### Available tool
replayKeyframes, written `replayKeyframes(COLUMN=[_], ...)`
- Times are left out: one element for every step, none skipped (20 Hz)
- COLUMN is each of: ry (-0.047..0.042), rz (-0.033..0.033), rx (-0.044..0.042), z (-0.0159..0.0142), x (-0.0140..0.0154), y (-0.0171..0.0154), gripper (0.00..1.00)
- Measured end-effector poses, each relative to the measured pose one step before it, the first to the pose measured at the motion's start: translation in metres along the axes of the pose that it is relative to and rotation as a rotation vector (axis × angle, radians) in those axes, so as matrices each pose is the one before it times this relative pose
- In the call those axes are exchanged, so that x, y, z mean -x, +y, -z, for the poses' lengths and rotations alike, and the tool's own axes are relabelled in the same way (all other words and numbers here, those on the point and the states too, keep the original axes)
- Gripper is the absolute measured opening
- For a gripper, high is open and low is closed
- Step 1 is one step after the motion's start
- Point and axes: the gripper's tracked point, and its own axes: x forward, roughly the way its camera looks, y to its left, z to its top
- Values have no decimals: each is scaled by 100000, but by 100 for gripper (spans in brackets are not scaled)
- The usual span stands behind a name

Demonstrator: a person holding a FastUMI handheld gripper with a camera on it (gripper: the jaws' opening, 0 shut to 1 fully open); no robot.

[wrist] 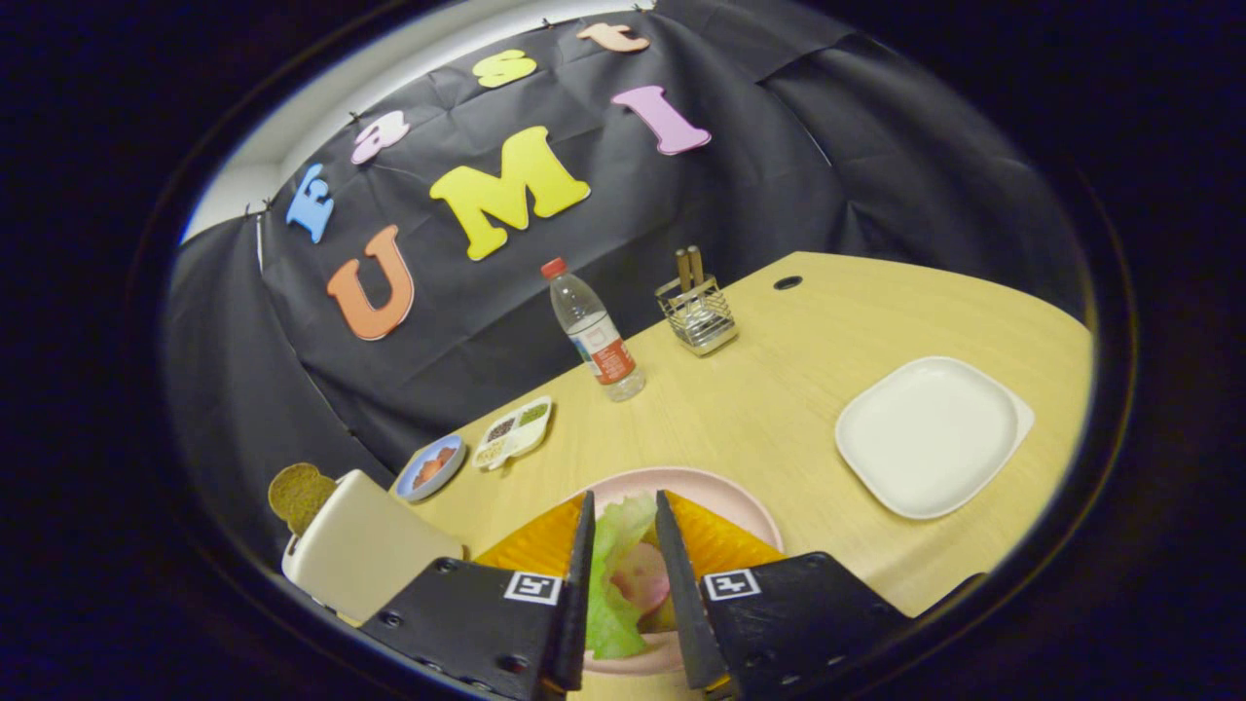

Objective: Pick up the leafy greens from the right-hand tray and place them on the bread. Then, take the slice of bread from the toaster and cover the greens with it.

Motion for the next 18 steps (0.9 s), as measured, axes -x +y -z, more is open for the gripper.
replayKeyframes(ry=[-644,-650,-1557,-2438,-3217,-3223,-3063,-2714,-3385,-3101,-2589,-1901,-1896,-1713,-1361,-1329,-1149,-726], rz=[873,1143,1163,925,1150,1637,1250,1263,331,1056,294,-593,-1699,-2006,-2279,-1834,-1559,-2390], rx=[673,383,905,2064,2968,3086,3269,3506,3462,3774,3722,3081,1808,564,294,1167,1266,146], z=[-271,-269,-417,-497,-773,-868,-901,-830,-998,-1031,-887,-741,-827,-884,-811,-579,-499,-290], x=[180,90,277,432,499,548,631,825,858,861,845,821,893,858,647,372,231,226], y=[-344,-344,-297,-142,-59,-95,178,345,683,681,945,1331,1569,1612,1835,1760,1641,1859], gripper=[45,52,60,67,75,82,89,93,95,96,96,96,96,96,96,96,96,96])
